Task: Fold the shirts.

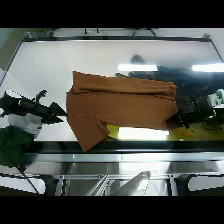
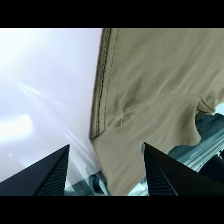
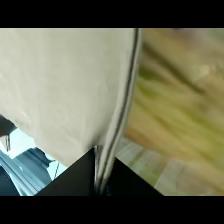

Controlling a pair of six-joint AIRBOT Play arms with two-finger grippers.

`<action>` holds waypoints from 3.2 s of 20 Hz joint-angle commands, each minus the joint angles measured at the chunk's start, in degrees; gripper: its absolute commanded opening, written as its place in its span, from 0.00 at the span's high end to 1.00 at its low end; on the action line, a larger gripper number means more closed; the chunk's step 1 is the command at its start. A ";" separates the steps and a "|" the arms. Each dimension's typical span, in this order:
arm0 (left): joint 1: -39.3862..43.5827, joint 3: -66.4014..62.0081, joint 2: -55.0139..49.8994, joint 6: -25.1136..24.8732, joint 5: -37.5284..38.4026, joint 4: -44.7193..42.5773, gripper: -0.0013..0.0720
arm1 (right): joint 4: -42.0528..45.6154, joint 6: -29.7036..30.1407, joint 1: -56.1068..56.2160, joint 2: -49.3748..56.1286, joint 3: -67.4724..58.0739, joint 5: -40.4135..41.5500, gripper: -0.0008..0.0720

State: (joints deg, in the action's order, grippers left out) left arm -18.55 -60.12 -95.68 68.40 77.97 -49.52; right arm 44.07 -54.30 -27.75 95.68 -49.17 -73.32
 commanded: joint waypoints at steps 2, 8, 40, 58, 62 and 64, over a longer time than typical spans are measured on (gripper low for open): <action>4.42 2.54 0.52 -0.31 -11.98 -0.28 0.32 | -1.79 0.31 1.66 -0.07 0.52 3.67 0.96; 9.81 2.34 0.39 -0.87 -17.84 0.13 0.87 | -2.54 0.52 1.75 -0.07 0.52 3.91 0.96; 2.54 11.45 28.09 -7.87 11.47 16.06 0.95 | -2.73 -3.61 -12.44 -14.10 0.46 -15.26 0.96; 0.59 -7.87 8.13 -9.84 4.94 23.74 0.95 | -20.26 4.66 -5.25 -14.10 -1.57 11.76 0.96; 7.21 -26.64 -6.62 -5.95 4.24 23.52 0.95 | -23.23 9.01 -1.75 -11.23 -2.12 18.23 0.96; 9.05 -34.97 -13.60 -3.87 4.44 22.97 0.96 | -25.59 10.88 -0.55 -8.72 -2.12 20.65 0.96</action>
State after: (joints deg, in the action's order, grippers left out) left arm -12.93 -83.48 -99.70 61.41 83.00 -26.30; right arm 22.22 -46.78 -30.33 84.47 -51.13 -57.98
